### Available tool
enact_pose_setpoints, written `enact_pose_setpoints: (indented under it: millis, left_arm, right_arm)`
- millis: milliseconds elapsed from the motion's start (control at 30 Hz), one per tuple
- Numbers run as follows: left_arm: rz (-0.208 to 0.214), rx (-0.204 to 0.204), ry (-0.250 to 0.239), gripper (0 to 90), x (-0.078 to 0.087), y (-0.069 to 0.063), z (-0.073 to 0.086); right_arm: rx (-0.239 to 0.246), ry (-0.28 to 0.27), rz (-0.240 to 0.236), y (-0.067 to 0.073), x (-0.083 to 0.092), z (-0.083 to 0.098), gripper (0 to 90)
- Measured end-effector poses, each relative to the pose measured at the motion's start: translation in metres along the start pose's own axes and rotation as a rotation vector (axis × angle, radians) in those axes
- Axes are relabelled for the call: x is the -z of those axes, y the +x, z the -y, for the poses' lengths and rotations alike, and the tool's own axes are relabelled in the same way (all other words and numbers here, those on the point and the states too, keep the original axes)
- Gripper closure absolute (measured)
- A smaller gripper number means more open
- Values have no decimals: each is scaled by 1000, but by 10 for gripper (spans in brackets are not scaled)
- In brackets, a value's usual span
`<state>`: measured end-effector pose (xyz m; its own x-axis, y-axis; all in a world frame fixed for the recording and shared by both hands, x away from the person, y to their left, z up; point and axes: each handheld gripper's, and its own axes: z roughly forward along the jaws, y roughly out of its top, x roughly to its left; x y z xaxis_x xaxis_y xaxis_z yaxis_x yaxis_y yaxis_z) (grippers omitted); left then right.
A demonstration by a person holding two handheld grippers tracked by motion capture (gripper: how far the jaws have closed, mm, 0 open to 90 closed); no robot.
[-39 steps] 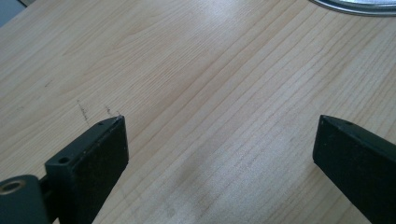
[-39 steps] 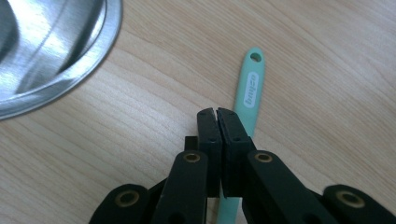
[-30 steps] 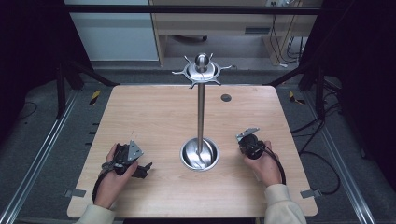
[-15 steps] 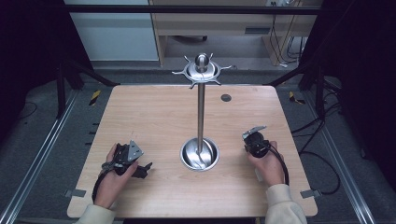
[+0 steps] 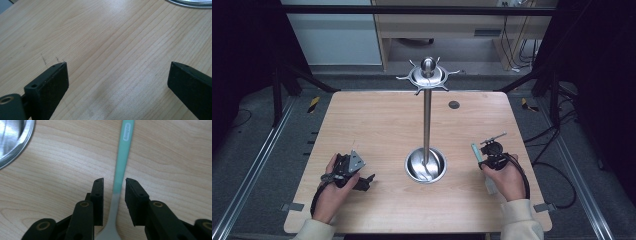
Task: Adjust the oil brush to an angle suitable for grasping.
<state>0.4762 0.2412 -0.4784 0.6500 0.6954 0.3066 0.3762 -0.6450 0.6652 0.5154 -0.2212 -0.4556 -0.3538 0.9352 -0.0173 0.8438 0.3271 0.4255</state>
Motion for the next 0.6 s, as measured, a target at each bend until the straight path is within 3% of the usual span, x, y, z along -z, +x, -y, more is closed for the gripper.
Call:
enact_pose_setpoints:
  millis: [267,600]
  left_arm:
    - [-2,-5,1,31,0,0,0]
    - [2,-7,6,31,-1,-1,0]
  right_arm:
    - [-41,44,-17,-3,-3,0,674]
    - [-57,124,-27,-7,-13,-9,749]
